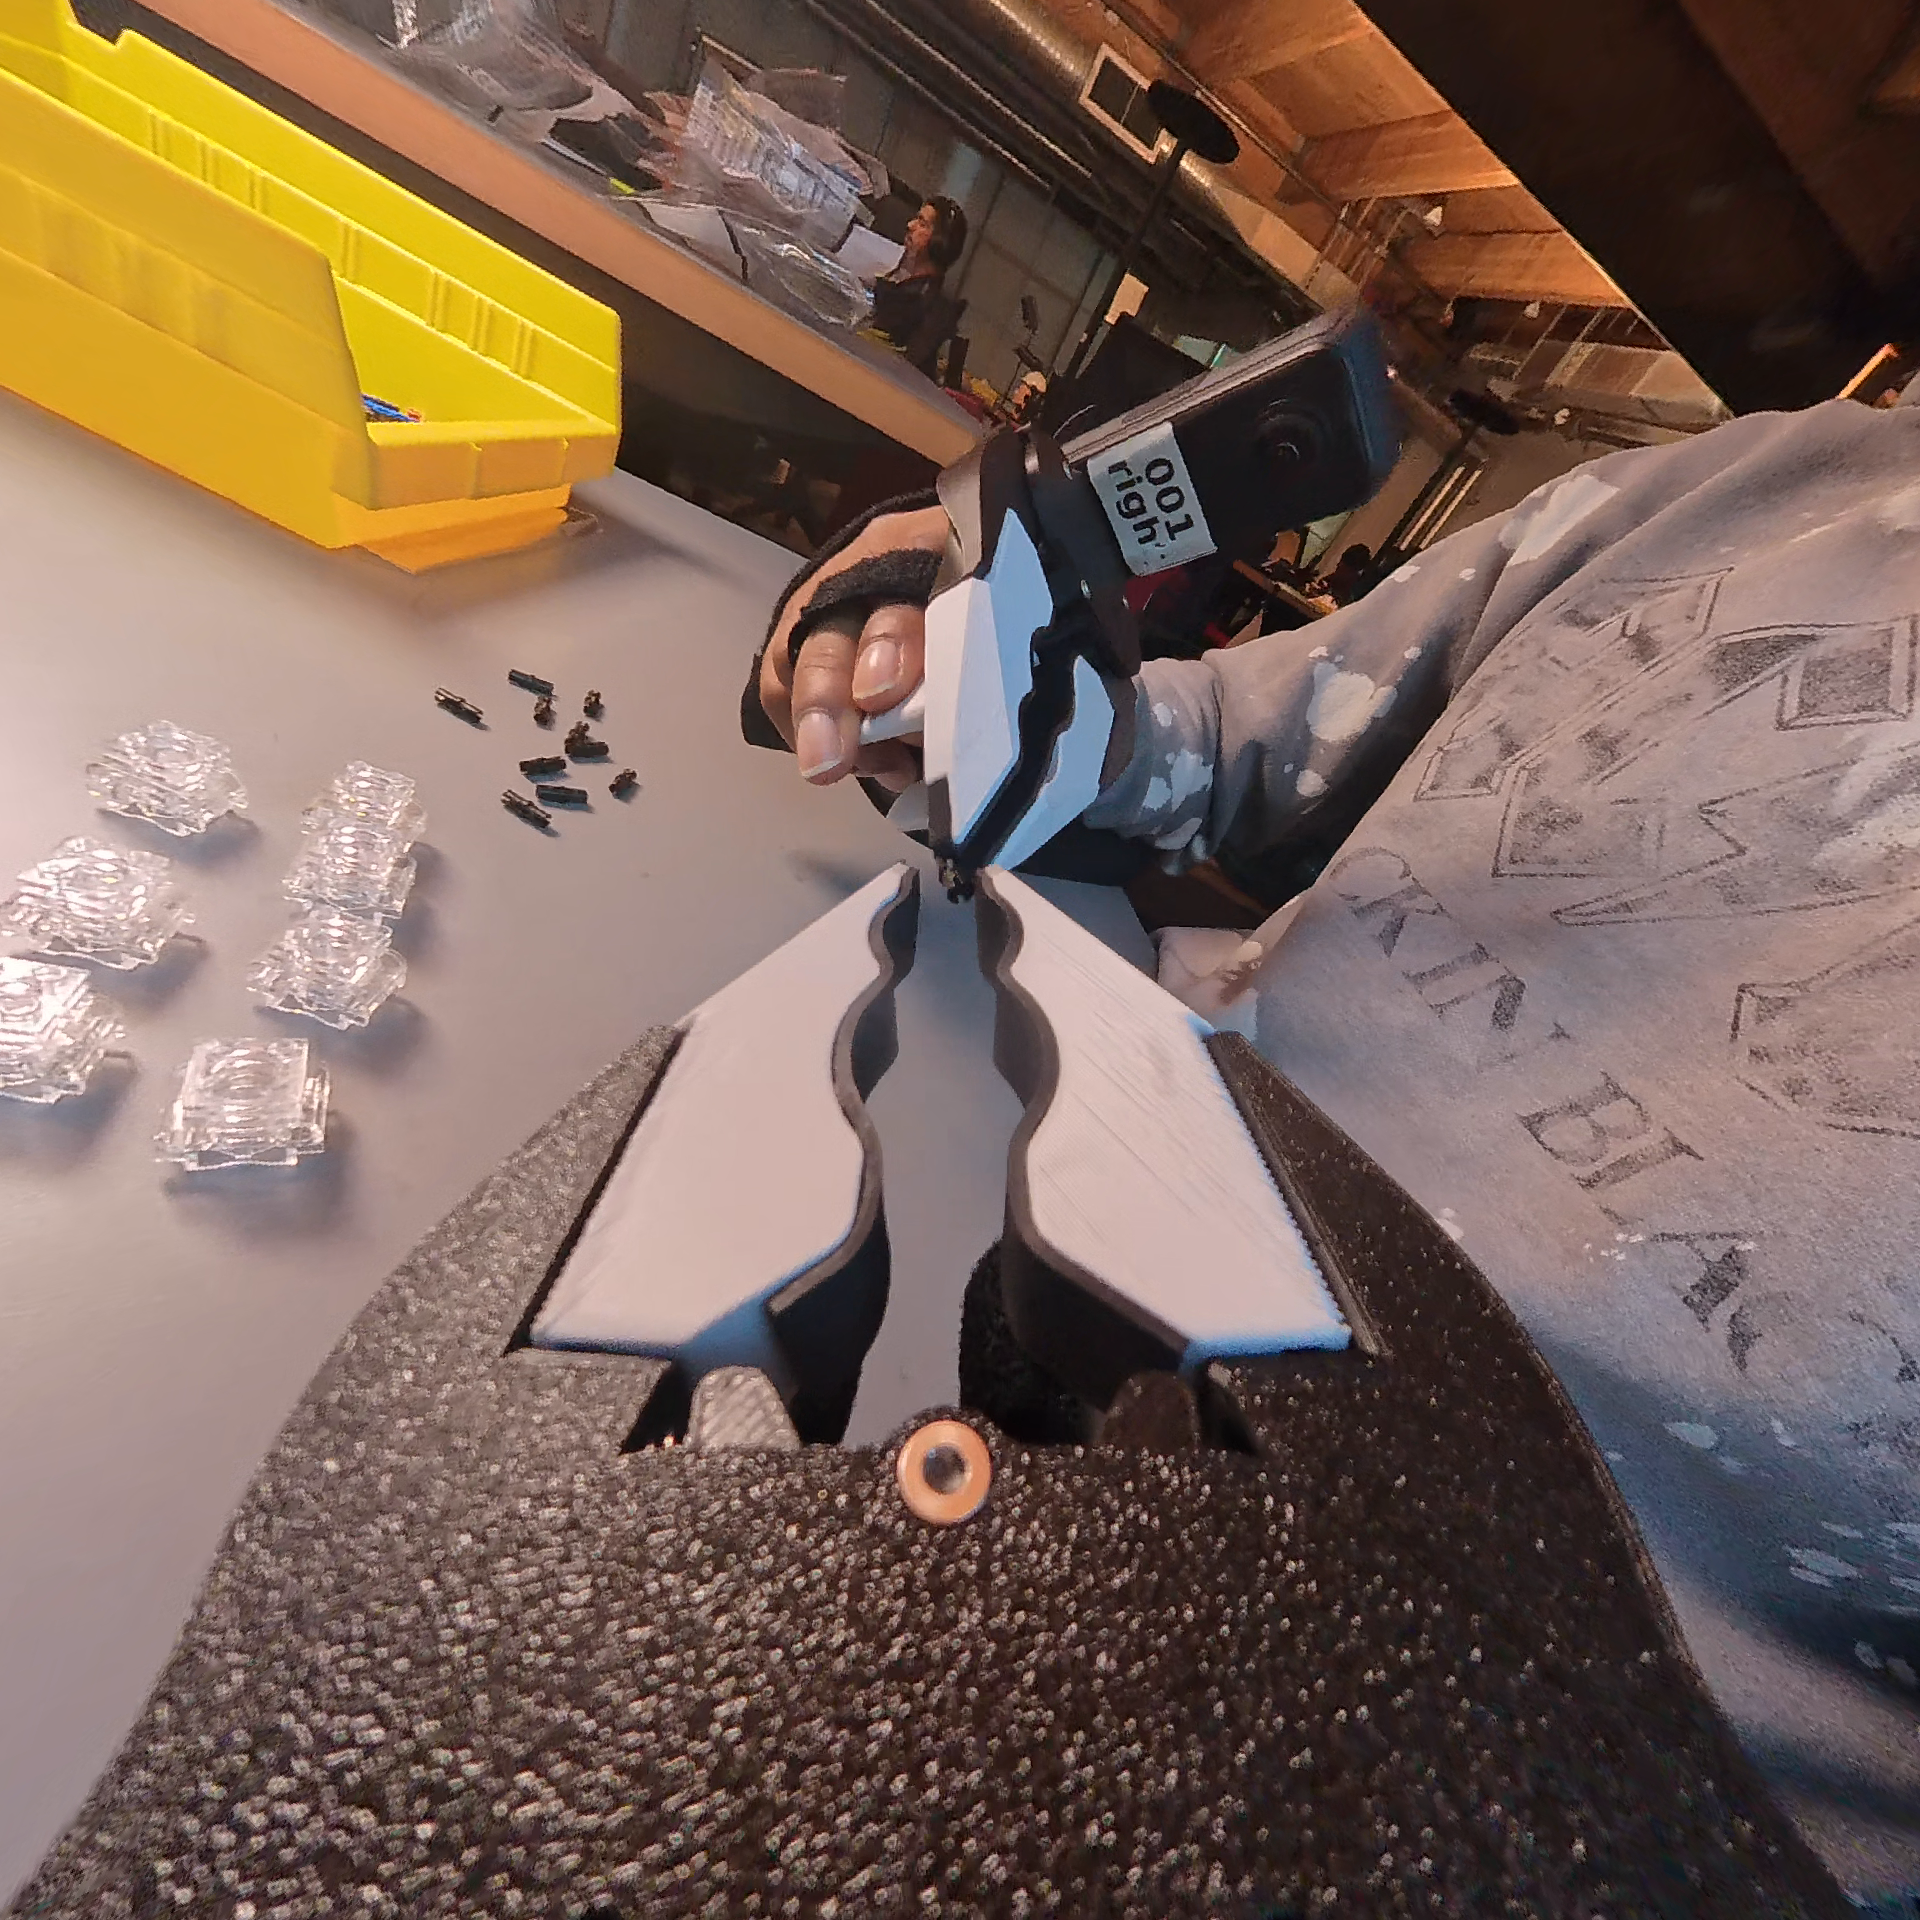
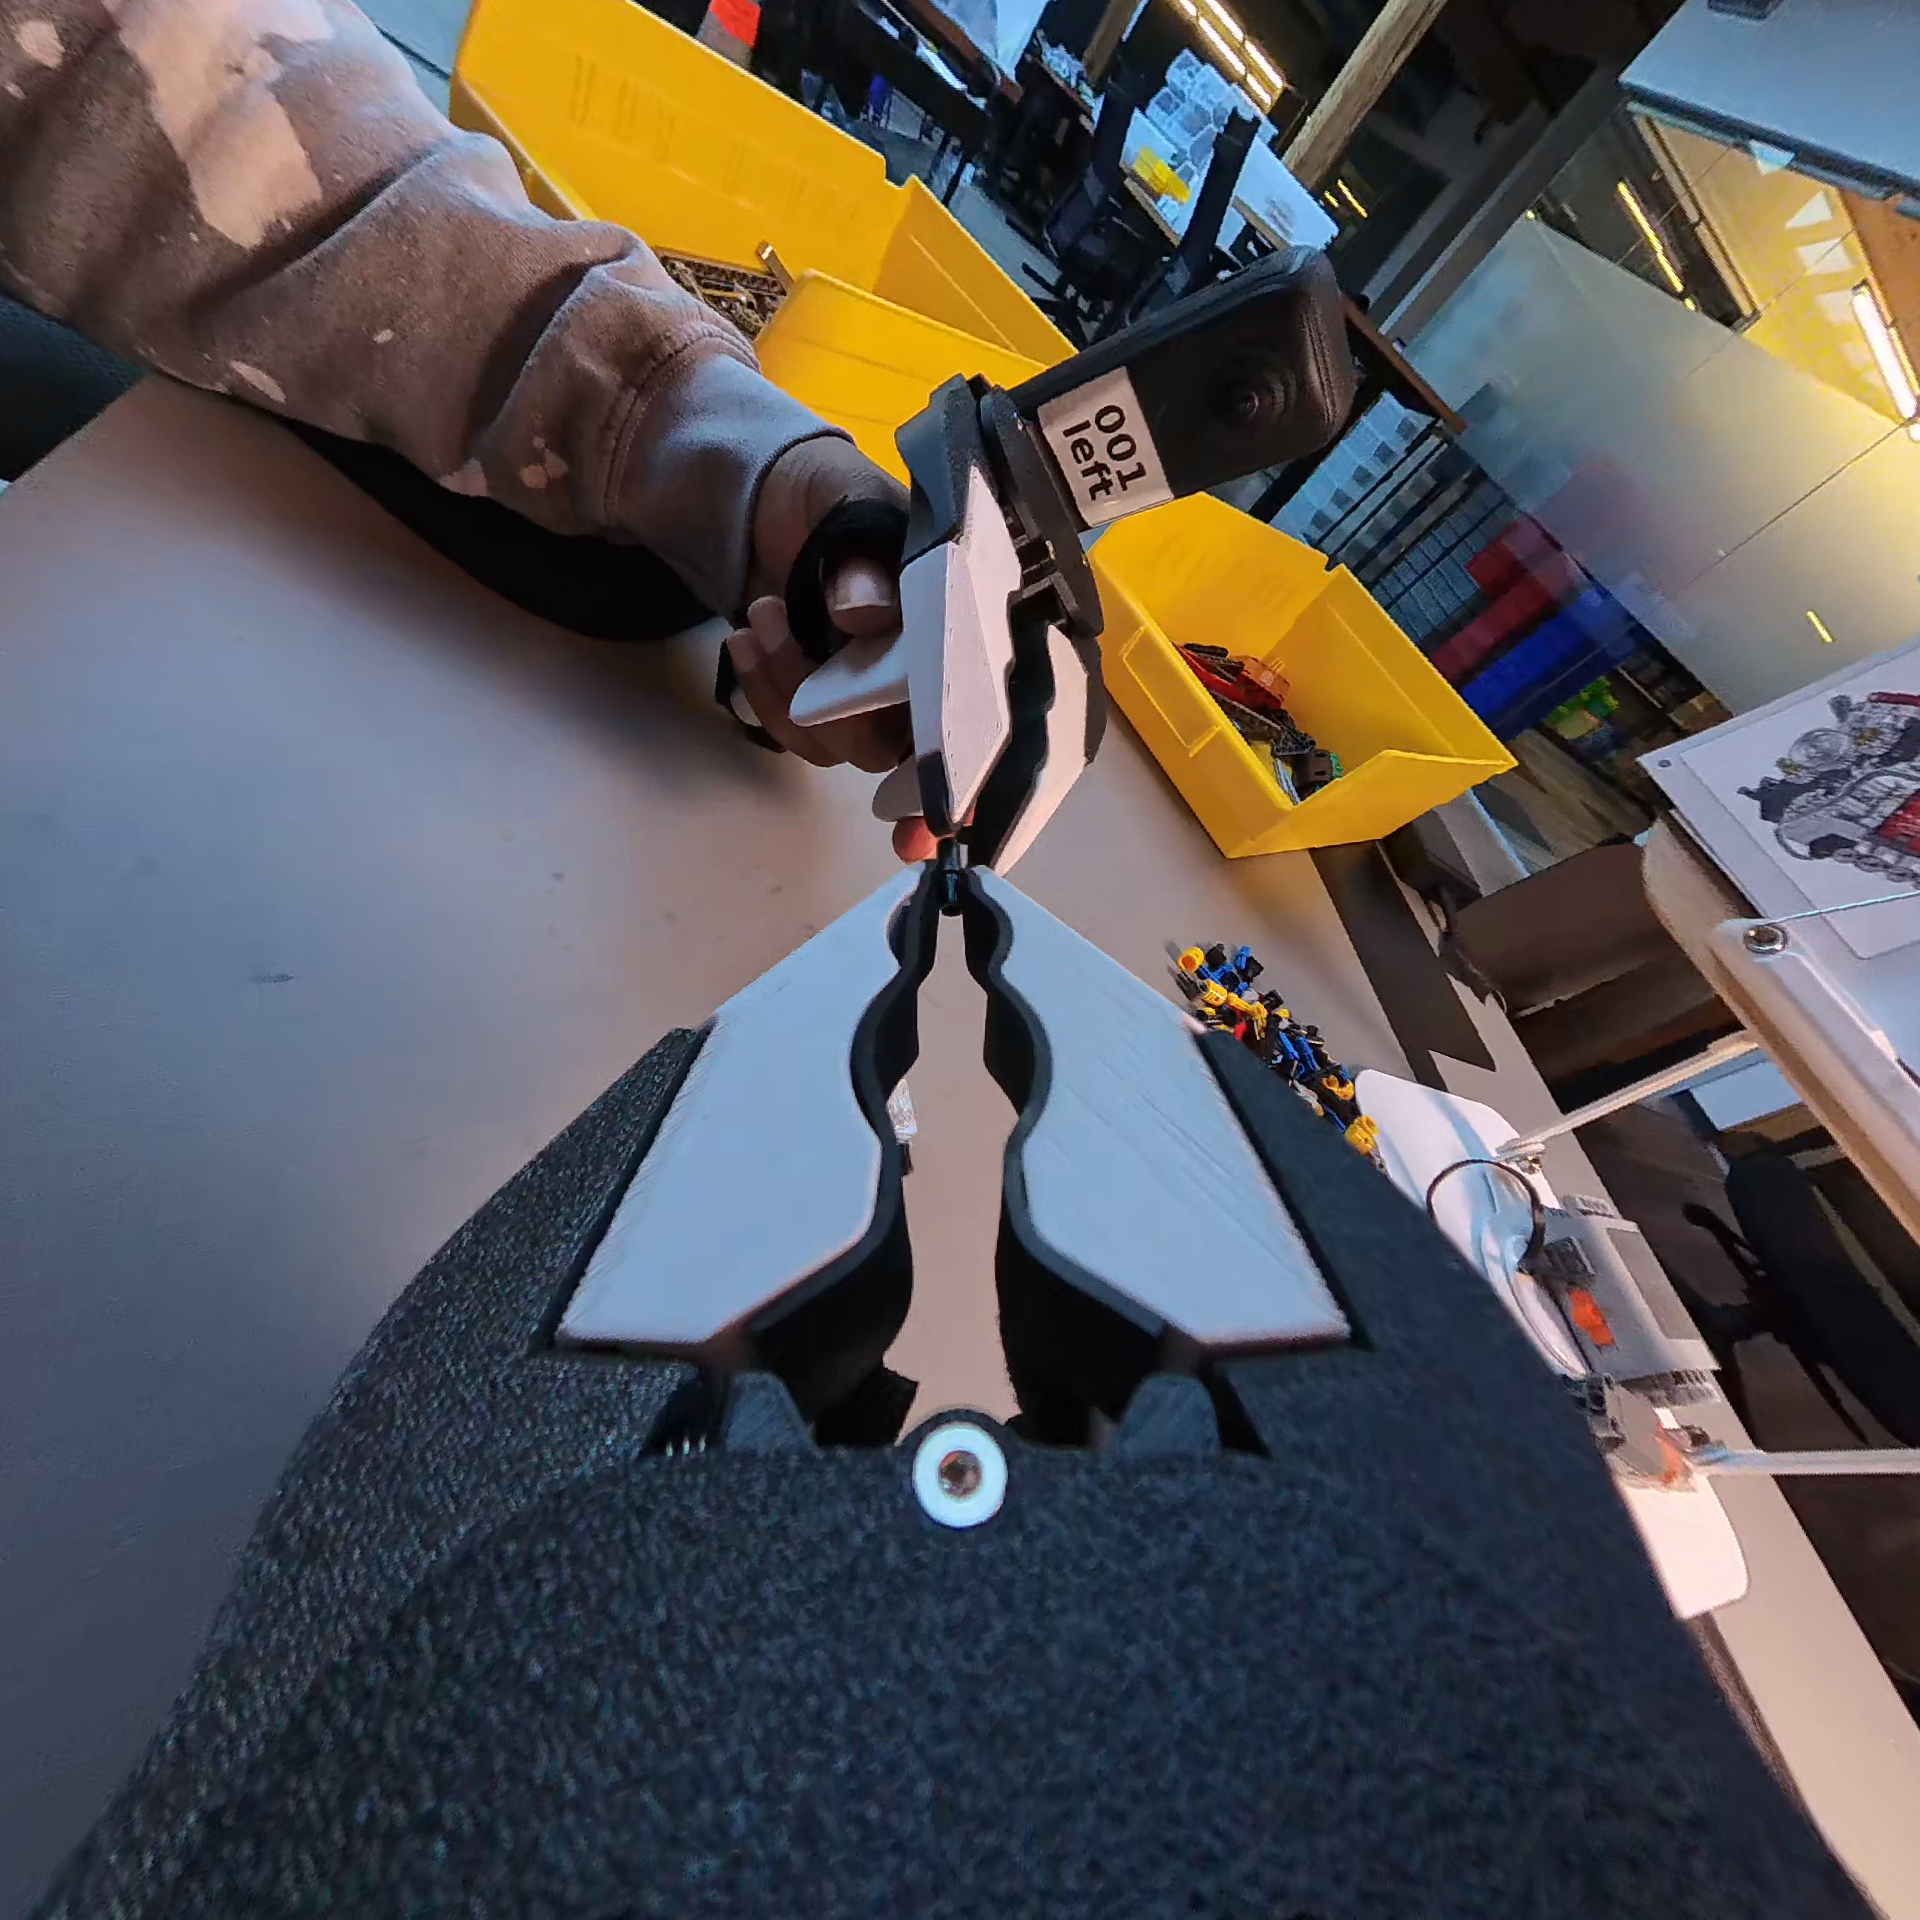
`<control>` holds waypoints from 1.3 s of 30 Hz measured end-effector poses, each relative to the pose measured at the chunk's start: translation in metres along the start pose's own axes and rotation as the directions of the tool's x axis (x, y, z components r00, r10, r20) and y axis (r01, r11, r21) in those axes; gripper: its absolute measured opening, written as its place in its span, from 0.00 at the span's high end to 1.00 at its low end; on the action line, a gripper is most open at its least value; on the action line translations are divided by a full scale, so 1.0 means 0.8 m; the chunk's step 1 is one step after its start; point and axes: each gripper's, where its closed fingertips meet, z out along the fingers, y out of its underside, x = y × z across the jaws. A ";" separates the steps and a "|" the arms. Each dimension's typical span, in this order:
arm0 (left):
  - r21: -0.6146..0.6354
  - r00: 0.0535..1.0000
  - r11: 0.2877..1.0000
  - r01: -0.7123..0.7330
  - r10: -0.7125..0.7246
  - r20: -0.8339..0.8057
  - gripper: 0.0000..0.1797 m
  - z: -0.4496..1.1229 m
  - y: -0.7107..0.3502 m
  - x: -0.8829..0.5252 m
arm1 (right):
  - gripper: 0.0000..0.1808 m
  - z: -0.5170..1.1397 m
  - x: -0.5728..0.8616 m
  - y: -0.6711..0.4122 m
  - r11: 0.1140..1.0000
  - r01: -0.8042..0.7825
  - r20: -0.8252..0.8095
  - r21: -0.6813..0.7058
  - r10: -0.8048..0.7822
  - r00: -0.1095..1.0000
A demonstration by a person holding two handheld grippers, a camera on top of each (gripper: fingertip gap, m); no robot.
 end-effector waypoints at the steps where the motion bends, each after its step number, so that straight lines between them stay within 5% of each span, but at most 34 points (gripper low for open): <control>1: -0.006 1.000 1.000 -0.005 0.005 0.003 0.96 0.001 0.001 0.000 | 0.98 -0.001 0.000 -0.001 1.000 -0.004 -0.001 0.003 0.004 1.000; 27: 0.011 0.996 0.999 0.042 -0.041 -0.078 0.99 0.011 0.000 0.011 | 0.97 -0.005 -0.004 -0.006 0.998 -0.043 0.023 0.055 0.042 0.999; 31: -0.024 1.000 1.000 -0.011 0.011 0.023 0.99 0.015 0.005 -0.002 | 0.98 -0.005 -0.002 0.009 0.992 -0.123 0.060 0.000 0.123 0.991; 39: -0.404 0.877 0.901 -0.157 0.315 0.362 0.82 0.004 0.064 -0.071 | 0.98 -0.025 0.032 0.061 0.954 -0.289 0.023 -0.082 0.292 0.956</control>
